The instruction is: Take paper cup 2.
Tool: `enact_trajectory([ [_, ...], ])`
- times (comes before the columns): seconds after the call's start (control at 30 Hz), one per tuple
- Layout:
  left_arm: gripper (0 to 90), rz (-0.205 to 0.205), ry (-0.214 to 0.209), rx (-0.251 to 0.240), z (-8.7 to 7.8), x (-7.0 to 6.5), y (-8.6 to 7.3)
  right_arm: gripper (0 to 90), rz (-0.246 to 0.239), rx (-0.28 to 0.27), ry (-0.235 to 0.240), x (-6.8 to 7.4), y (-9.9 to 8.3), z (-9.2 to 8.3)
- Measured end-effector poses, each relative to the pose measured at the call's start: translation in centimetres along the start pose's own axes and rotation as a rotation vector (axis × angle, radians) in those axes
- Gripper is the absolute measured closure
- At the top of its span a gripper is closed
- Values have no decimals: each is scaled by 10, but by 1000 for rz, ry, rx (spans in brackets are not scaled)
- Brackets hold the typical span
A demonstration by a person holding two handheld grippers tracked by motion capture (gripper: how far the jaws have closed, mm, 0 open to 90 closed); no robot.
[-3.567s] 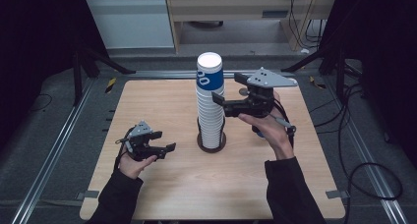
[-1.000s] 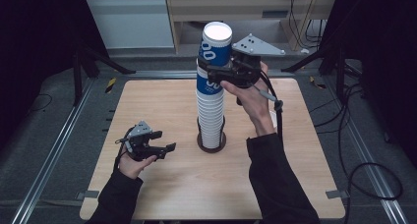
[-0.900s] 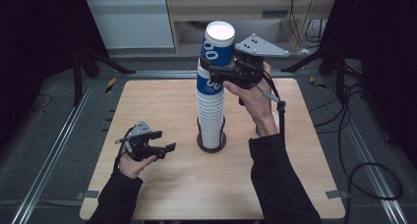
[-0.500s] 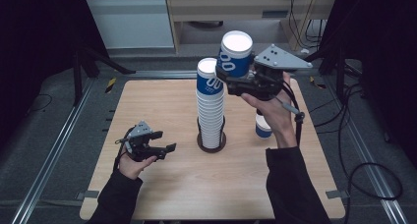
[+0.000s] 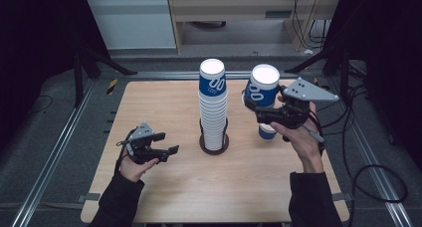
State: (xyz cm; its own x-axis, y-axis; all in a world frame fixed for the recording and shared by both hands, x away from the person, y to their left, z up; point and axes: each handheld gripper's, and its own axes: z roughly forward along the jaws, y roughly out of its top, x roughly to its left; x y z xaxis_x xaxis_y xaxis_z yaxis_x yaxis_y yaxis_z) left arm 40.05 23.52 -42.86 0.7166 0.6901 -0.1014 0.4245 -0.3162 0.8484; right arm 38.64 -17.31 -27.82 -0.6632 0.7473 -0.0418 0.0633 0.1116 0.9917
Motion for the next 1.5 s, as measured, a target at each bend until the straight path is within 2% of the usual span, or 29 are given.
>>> enact_trajectory([
  [0.03, 225, 0, 0, 0, 0, 0, 0, 210, 0, 0, 0, 0, 0, 0],
  [0.13, 235, 4, -2, 4, 0, 0, 0, 210, 5, 33, 15, -2, -19, 0],
  [0.37, 250, 10, -11, 3, 0, -3, 1, 209, 14, 78, 29, -2, -42, 2],
  [0.6, 256, 20, -22, 5, -2, -5, 2, 210, 27, 131, 74, 1, -73, 3],
  [0.73, 256, 28, -31, 4, -3, -8, 3, 209, 24, 140, 85, 3, -81, 4],
  [1.0, 252, 47, -59, 6, -3, -16, 7, 209, -12, 174, 159, 15, -94, 10],
  [1.17, 248, 58, -80, 8, -2, -21, 9, 208, -25, 190, 181, 20, -98, 13],
  [1.27, 241, 67, -90, 8, -3, -24, 10, 207, -43, 205, 214, 25, -103, 18],
  [1.33, 238, 71, -97, 7, -3, -26, 11, 207, -48, 213, 221, 27, -105, 20],
  [1.4, 229, 76, -100, 4, -4, -29, 12, 207, -80, 240, 236, 32, -108, 25],
  [1.5, 229, 84, -110, 5, -4, -31, 13, 207, -91, 247, 255, 35, -109, 27],
])
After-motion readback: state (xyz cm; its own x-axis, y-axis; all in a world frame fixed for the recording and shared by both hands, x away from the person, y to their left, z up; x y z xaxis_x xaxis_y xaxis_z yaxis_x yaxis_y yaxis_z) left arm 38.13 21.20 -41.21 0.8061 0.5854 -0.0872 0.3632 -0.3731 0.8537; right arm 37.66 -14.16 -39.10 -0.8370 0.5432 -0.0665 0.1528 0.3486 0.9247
